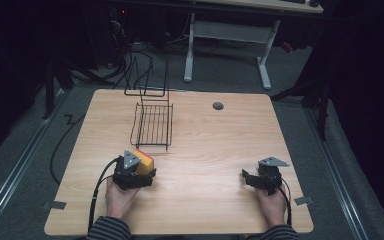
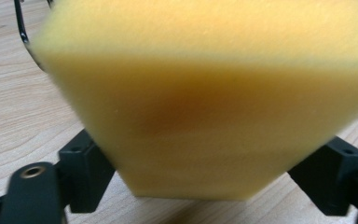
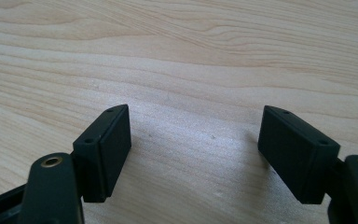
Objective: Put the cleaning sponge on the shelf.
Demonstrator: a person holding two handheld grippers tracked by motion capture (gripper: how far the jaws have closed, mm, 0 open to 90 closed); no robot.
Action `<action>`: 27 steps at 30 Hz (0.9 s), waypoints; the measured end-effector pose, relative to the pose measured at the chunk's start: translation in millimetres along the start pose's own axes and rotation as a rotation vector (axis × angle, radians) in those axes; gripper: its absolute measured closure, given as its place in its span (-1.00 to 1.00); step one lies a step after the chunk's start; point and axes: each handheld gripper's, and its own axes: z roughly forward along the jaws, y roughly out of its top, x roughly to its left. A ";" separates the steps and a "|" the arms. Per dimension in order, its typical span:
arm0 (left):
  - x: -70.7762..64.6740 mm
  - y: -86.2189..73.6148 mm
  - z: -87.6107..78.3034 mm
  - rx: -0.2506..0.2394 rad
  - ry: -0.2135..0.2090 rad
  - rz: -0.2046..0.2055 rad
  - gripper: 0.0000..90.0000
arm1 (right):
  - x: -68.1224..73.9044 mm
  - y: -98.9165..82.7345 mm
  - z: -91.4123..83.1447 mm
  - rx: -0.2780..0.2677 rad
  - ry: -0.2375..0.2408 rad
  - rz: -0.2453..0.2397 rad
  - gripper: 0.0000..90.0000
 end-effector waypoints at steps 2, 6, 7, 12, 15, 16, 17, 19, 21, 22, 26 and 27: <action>0.0 -0.2 -0.7 -0.002 -0.003 0.006 -0.52 | 0.0 0.0 0.0 0.000 0.000 0.000 -0.43; 0.4 -0.4 -1.5 -0.001 -0.009 0.007 -0.49 | 0.0 0.0 0.0 0.000 0.000 0.000 -0.43; 0.4 -0.4 -1.5 -0.001 -0.009 0.007 -0.49 | 0.0 0.0 0.0 0.000 0.000 0.000 -0.43; 0.7 -0.2 -3.6 -0.002 -0.008 0.011 -0.48 | 0.0 0.0 0.0 0.000 0.000 0.000 -0.43; 0.8 0.2 -6.2 -0.008 -0.015 0.006 -0.47 | 0.0 0.0 0.0 0.000 0.000 0.000 -0.43; 1.2 0.5 -7.3 -0.008 -0.018 0.006 -0.47 | 0.0 0.0 0.0 0.000 0.000 0.000 -0.43; 1.6 1.2 -9.5 -0.013 -0.025 0.000 -0.47 | 0.0 0.0 0.0 0.000 0.000 0.000 -0.43; 2.1 1.5 -11.0 -0.017 -0.030 -0.006 -0.47 | 0.0 0.0 0.0 0.000 0.000 0.000 -0.43; 3.2 2.0 -13.6 -0.025 -0.038 -0.017 -0.47 | 0.0 0.0 0.0 0.000 0.000 0.000 -0.43; 4.0 2.4 -15.3 -0.025 -0.035 -0.016 -0.47 | 0.0 0.0 0.0 0.000 0.000 0.000 -0.43; 5.7 3.4 -20.2 -0.028 -0.043 -0.034 -0.47 | 0.0 0.0 0.0 0.000 0.000 0.000 -0.43; 6.2 4.2 -21.8 -0.024 -0.044 -0.034 -0.47 | 0.0 0.0 0.0 0.000 0.000 0.000 -0.43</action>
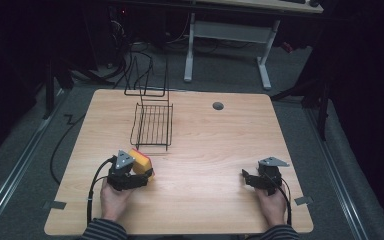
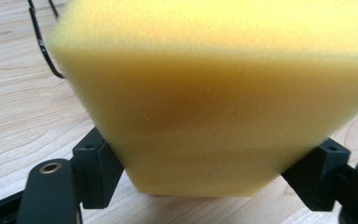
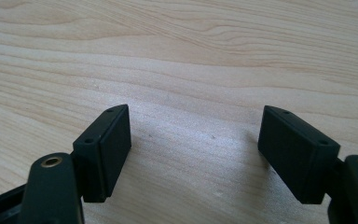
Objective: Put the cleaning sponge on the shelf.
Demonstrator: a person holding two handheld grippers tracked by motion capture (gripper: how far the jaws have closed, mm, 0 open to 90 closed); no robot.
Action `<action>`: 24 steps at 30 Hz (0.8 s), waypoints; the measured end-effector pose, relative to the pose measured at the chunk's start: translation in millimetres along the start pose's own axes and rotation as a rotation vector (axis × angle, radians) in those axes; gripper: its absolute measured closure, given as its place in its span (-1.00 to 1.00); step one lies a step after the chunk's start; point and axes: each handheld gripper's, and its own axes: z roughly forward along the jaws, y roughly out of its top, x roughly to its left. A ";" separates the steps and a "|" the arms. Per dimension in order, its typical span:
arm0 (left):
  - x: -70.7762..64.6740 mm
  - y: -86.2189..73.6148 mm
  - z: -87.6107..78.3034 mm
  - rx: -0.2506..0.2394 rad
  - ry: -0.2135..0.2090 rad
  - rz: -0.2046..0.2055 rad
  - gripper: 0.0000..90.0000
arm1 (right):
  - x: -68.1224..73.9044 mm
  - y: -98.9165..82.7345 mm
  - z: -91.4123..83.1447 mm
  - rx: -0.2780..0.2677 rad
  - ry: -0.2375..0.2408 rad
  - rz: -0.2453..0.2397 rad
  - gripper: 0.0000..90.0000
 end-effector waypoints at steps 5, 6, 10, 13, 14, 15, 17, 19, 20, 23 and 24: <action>1.0 7.1 -8.2 -0.013 -0.003 -0.001 -0.47 | 0.0 0.0 0.0 0.000 0.000 0.000 -0.43; 1.4 8.9 -9.8 -0.016 -0.005 -0.003 -0.47 | 0.0 0.0 0.0 0.000 0.000 0.000 -0.43; 2.8 16.4 -14.7 -0.013 -0.008 -0.006 -0.47 | 0.0 0.0 0.0 0.000 0.000 0.000 -0.43; 3.3 20.8 -16.9 -0.015 -0.012 -0.010 -0.47 | 0.0 0.0 0.0 0.000 0.000 0.000 -0.43; 3.7 22.3 -17.3 -0.012 -0.011 -0.007 -0.47 | 0.0 0.0 0.0 0.000 0.000 0.000 -0.43; 3.7 23.8 -17.8 -0.012 -0.010 -0.005 -0.47 | 0.0 0.0 0.0 0.000 0.000 0.000 -0.43; 4.1 27.4 -19.1 -0.008 -0.007 0.001 -0.47 | 0.0 0.0 0.0 0.000 0.000 0.000 -0.43; 4.6 30.6 -20.0 -0.008 -0.004 0.004 -0.47 | 0.0 0.0 0.0 0.000 0.000 0.000 -0.43; 5.1 32.6 -20.3 -0.007 0.000 0.007 -0.47 | 0.0 0.0 0.0 0.000 0.001 0.000 -0.43; 8.3 42.3 -21.4 -0.005 0.026 0.024 -0.47 | 0.0 0.0 0.0 0.000 0.002 0.000 -0.44; 9.3 44.9 -21.4 -0.003 0.032 0.023 -0.47 | -0.1 0.0 0.1 0.000 0.002 0.000 -0.44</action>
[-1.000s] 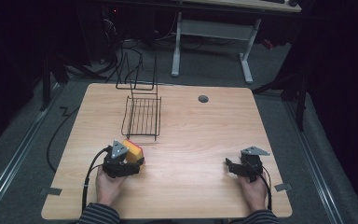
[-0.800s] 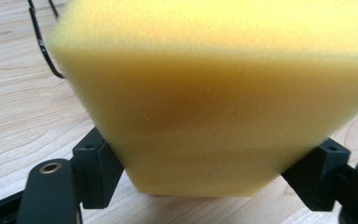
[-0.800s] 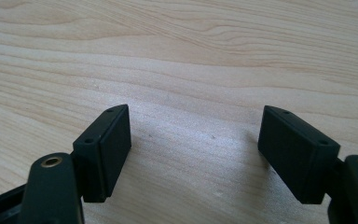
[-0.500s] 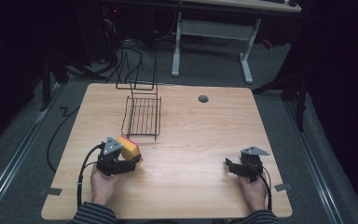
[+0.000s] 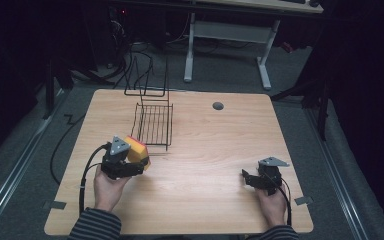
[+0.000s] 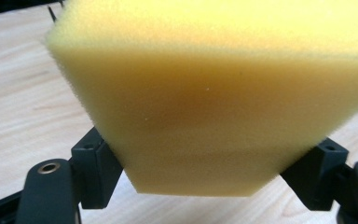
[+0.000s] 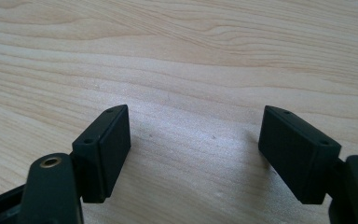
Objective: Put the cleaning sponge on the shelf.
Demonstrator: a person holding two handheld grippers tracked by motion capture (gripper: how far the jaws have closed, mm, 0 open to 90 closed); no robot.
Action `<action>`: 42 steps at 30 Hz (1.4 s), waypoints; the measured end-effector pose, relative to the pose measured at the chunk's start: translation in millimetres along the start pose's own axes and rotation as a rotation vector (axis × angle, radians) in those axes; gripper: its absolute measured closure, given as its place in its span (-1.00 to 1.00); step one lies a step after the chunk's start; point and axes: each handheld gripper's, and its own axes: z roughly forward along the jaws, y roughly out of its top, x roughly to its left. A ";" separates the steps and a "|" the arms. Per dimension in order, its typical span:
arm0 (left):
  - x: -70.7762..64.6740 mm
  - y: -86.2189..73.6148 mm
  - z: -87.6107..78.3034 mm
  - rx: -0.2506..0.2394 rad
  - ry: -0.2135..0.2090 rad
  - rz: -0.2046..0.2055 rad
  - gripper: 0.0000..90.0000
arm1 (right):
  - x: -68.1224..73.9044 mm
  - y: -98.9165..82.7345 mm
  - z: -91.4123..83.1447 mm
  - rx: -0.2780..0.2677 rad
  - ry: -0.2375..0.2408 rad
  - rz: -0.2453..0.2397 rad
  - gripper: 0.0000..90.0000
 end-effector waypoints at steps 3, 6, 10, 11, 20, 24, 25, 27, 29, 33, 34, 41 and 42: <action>2.4 5.1 1.3 0.005 0.010 -0.001 -0.47 | -0.1 0.0 0.0 0.000 0.001 0.000 -0.44; 4.9 15.5 5.2 0.016 0.029 0.006 -0.47 | 0.3 0.1 0.0 0.002 -0.001 0.002 -0.44; 4.7 25.4 7.8 -0.002 0.032 0.018 -0.47 | 0.4 0.2 0.0 0.003 -0.001 0.003 -0.44; 4.3 27.4 9.0 -0.002 0.026 0.019 -0.47 | 0.4 0.1 -0.2 0.004 0.000 0.001 -0.44; 5.9 38.5 28.8 0.013 0.026 0.022 -0.47 | 0.3 0.0 -0.2 0.003 0.000 -0.001 -0.44; 7.3 41.1 35.4 0.002 0.028 0.011 -0.47 | 0.4 0.0 -0.2 0.004 0.001 0.001 -0.44; 7.8 41.5 36.7 0.004 0.032 0.010 -0.47 | 0.4 0.0 -0.2 0.004 0.001 0.001 -0.44; 9.1 42.9 40.2 0.005 0.039 0.006 -0.47 | 0.4 0.0 -0.2 0.004 0.001 0.001 -0.44; 10.1 44.8 43.2 0.003 0.049 0.008 -0.47 | 0.4 0.0 -0.2 0.004 0.000 0.001 -0.44; 14.5 49.0 46.8 -0.013 0.062 -0.001 -0.47 | 0.3 0.0 -0.2 0.003 0.000 -0.001 -0.44; 16.6 50.2 48.5 -0.014 0.066 -0.008 -0.47 | 0.3 0.0 -0.2 0.003 0.000 -0.001 -0.44; 26.7 50.4 60.5 -0.012 0.072 -0.046 -0.47 | 0.3 0.0 -0.1 0.003 0.000 -0.001 -0.44; 28.1 50.0 63.1 -0.007 0.074 -0.054 -0.47 | 0.3 0.0 -0.1 0.003 0.000 -0.001 -0.44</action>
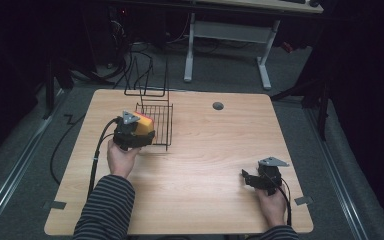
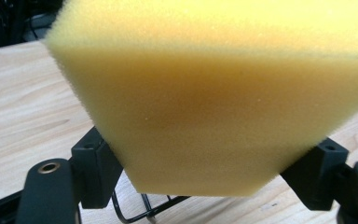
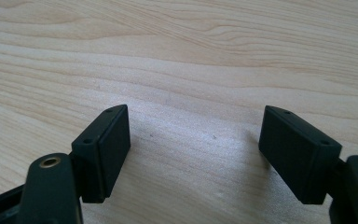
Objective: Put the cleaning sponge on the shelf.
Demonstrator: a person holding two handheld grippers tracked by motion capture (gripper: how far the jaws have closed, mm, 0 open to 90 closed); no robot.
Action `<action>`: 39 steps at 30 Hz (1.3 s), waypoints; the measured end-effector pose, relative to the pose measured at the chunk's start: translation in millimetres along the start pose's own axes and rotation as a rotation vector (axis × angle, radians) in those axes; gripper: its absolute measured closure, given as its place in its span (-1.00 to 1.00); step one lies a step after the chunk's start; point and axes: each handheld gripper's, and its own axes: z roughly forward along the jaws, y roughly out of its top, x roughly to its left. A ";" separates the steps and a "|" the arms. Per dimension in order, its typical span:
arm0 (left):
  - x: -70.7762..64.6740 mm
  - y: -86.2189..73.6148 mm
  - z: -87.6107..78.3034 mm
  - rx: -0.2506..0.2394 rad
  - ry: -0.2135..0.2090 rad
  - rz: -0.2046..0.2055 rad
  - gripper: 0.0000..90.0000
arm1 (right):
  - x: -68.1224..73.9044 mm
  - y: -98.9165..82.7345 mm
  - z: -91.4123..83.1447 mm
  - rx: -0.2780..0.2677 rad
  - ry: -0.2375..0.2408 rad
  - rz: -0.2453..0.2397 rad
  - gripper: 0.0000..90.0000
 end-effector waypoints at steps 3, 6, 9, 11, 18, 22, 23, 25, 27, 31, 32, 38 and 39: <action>1.6 0.0 5.0 0.000 0.008 -0.008 -0.47 | 0.2 0.1 0.0 0.001 0.000 0.002 -0.44; 2.2 2.2 10.4 0.005 0.022 -0.005 -0.47 | 0.3 0.2 0.1 0.001 0.000 0.004 -0.44; 1.4 5.6 16.6 0.014 0.020 -0.002 -0.47 | 0.4 0.2 0.1 0.002 0.000 0.004 -0.44; 1.4 7.3 22.6 0.020 0.022 -0.003 -0.47 | 0.3 0.2 0.1 0.001 0.000 0.004 -0.44; 5.0 3.9 36.8 0.039 0.031 -0.037 -0.47 | 0.4 0.2 0.1 0.002 0.001 0.004 -0.44; 2.9 2.6 40.3 0.047 0.029 -0.021 -0.47 | 0.3 0.2 0.0 0.001 -0.001 0.002 -0.44; 2.8 2.4 40.7 0.050 0.029 -0.024 -0.47 | 0.2 0.2 0.1 0.000 -0.001 0.001 -0.44; 3.3 2.0 41.6 0.054 0.034 -0.020 -0.48 | 0.3 0.2 0.1 0.000 -0.001 0.001 -0.44; 3.6 1.5 42.8 0.059 0.037 -0.020 -0.48 | 0.3 0.2 0.1 0.000 -0.001 0.001 -0.44; 3.6 0.3 44.9 0.066 0.042 -0.016 -0.48 | 0.2 0.2 0.1 0.000 -0.001 0.001 -0.44; 3.0 0.4 44.9 0.066 0.045 -0.013 -0.48 | 0.2 0.2 0.1 0.000 -0.001 0.001 -0.44; 2.7 0.0 45.1 0.066 0.043 -0.014 -0.49 | 0.2 0.2 0.1 0.000 -0.001 0.001 -0.44; 2.6 0.0 44.9 0.067 0.043 -0.014 -0.49 | 0.3 0.2 0.0 0.001 -0.001 0.002 -0.44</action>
